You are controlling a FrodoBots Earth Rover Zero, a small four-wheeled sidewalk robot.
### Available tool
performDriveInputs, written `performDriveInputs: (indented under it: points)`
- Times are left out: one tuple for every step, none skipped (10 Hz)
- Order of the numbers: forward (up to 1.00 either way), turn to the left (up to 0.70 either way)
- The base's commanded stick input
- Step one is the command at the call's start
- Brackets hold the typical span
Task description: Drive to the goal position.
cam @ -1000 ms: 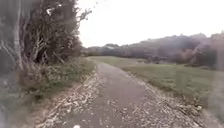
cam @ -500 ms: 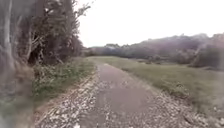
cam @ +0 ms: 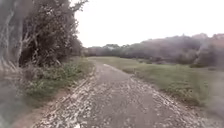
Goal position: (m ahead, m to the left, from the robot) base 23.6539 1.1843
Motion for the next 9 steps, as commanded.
performDriveInputs:
  points:
    - [0.7,0.0]
    - [0.7,0.0]
    - [0.7,0.0]
    - [0.7,0.0]
    - [0.7,0.0]
    - [0.7,0.0]
    - [0.7,0.0]
    - [0.7,0.0]
    - [0.7,0.0]
